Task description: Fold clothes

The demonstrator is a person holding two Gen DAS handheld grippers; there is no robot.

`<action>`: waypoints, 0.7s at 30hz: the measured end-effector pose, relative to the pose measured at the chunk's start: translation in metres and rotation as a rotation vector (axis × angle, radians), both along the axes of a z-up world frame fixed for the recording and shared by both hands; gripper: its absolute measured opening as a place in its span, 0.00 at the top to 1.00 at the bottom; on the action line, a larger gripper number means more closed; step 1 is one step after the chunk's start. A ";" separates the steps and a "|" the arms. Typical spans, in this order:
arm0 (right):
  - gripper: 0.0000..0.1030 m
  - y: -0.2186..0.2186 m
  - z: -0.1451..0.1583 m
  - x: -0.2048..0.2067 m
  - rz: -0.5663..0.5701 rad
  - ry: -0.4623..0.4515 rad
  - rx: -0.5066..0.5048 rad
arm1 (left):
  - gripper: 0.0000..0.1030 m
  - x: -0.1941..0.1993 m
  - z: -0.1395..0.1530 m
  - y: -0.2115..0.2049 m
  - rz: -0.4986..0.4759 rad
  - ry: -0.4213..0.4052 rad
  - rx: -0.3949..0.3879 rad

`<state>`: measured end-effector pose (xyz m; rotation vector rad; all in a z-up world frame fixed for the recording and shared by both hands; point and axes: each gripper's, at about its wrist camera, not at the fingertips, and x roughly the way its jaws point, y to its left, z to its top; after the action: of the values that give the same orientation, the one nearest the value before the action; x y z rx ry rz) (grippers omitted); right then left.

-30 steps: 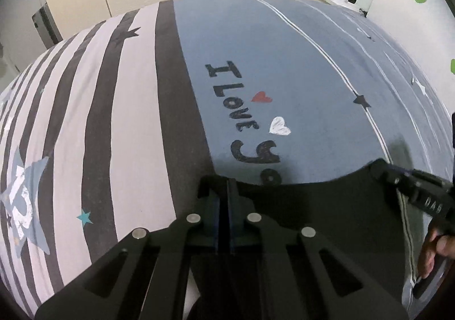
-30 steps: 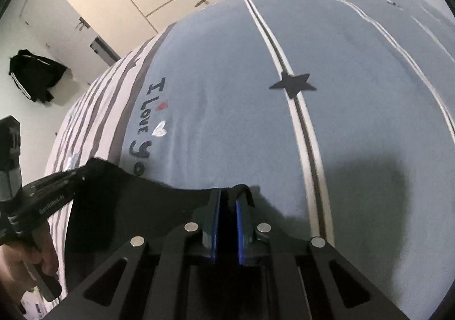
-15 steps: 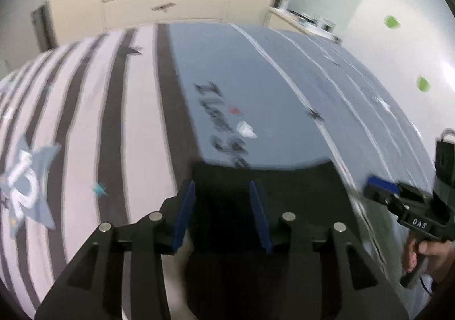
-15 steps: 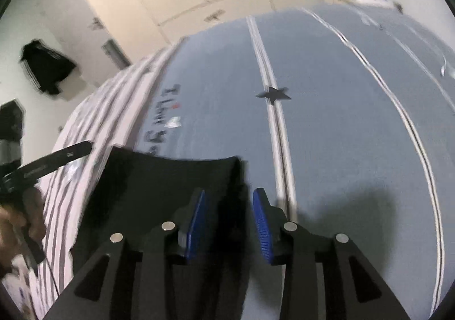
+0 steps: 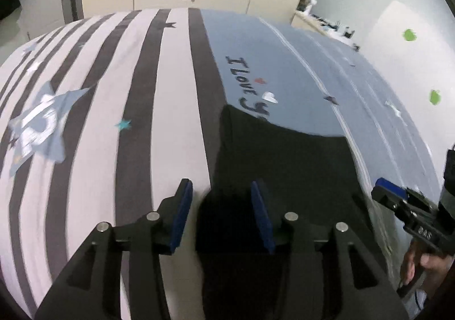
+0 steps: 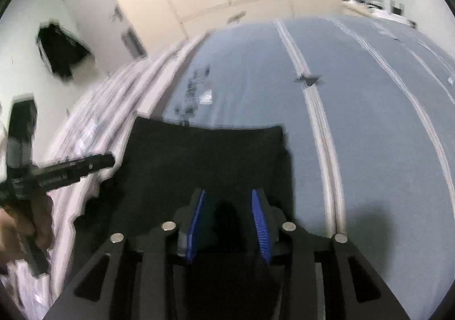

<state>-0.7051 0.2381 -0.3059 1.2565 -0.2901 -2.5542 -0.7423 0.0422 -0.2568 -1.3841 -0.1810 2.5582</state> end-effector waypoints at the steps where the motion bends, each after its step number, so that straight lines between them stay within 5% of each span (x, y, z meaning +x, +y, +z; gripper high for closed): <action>1: 0.59 0.003 0.005 0.011 0.005 0.000 0.009 | 0.52 0.019 0.003 -0.002 -0.006 -0.005 0.016; 6: 0.51 0.021 0.006 0.114 0.046 -0.094 -0.028 | 0.31 0.150 0.002 -0.010 0.012 -0.109 0.114; 11: 0.42 0.012 -0.018 0.218 0.054 -0.206 0.011 | 0.25 0.261 -0.019 0.002 0.048 -0.203 0.027; 16: 0.40 0.003 -0.039 0.288 -0.009 -0.326 -0.045 | 0.25 0.304 -0.043 0.007 0.086 -0.268 0.029; 21: 0.40 -0.003 -0.037 0.296 -0.028 -0.301 -0.110 | 0.24 0.309 -0.046 0.009 0.082 -0.255 0.071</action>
<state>-0.4094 0.2353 -0.3431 1.6014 -0.5050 -2.3297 -0.4337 0.0517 -0.3028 -1.7043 -0.3738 2.4036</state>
